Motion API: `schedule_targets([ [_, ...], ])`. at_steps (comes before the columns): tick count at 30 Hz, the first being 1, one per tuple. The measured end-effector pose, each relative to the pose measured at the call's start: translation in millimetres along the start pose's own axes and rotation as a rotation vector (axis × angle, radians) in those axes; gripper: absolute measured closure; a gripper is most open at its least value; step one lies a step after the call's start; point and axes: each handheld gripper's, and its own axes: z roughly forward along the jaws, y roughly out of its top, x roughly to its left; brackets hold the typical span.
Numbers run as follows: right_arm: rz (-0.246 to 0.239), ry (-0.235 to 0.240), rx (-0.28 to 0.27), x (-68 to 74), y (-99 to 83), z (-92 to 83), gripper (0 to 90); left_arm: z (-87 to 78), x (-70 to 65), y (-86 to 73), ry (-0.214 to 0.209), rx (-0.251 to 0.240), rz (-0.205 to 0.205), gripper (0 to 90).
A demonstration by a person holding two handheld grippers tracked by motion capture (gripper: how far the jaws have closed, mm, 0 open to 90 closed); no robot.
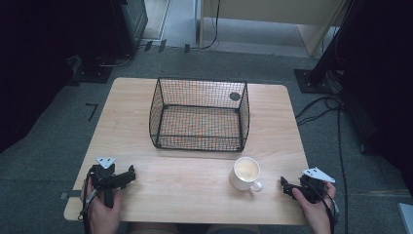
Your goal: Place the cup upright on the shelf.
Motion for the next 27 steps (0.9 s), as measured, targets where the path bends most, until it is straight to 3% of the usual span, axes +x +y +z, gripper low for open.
schedule_targets([
  [2,-0.001,0.006,0.0,2.7,0.3,-1.6,11.9,0.0,0.0,0.0,0.0,0.0,0.0,2.2],
  [11,0.016,0.064,-0.058,12.8,12.1,-18.6,12.1,0.0,0.0,0.0,0.0,0.0,0.0,2.2],
  [27,-0.046,0.135,-0.107,38.3,30.1,-43.1,12.2,0.0,0.0,0.0,0.0,0.0,0.0,2.2],
])
